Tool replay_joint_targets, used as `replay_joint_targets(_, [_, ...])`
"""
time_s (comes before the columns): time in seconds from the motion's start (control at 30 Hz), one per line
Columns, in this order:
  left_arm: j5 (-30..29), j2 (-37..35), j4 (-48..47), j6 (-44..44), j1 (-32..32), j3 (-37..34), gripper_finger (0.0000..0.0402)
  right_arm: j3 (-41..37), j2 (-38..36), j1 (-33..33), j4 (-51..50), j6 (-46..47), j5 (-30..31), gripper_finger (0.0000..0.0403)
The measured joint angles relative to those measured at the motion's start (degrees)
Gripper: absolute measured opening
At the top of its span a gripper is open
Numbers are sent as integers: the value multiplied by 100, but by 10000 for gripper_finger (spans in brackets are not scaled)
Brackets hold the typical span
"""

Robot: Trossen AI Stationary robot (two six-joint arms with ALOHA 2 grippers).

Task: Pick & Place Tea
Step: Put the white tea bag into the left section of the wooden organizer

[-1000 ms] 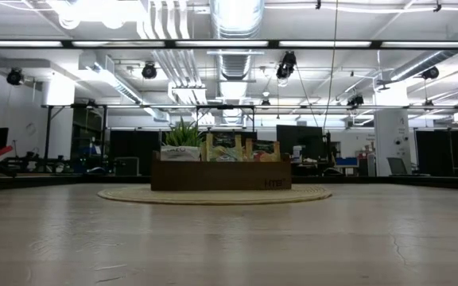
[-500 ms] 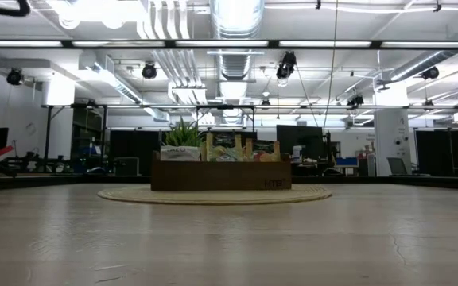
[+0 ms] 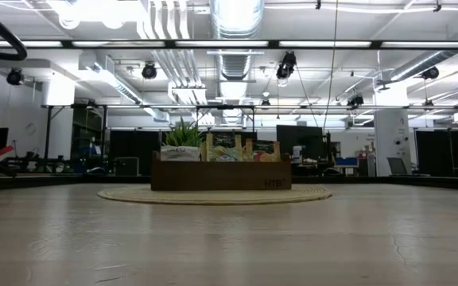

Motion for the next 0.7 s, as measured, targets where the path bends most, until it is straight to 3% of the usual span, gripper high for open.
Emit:
replay_joint_targets(0.2, [-73, 13, -56, 56, 5, -4, 211, 0, 0, 0, 3, 1, 13, 68])
replay_joint_targets(0.3, [-92, 18, -104, 48, 5, -9, 164, 0, 0, 0, 7, 1, 13, 68])
replay_joint_targets(0.5, [-126, 24, -166, 46, 5, -17, 25, 0, 0, 0, 11, 0, 22, 68])
replay_joint_targets(0.7, [-123, -2, -200, 50, 9, -6, 2, 0, 0, 0, 13, -1, 41, 68])
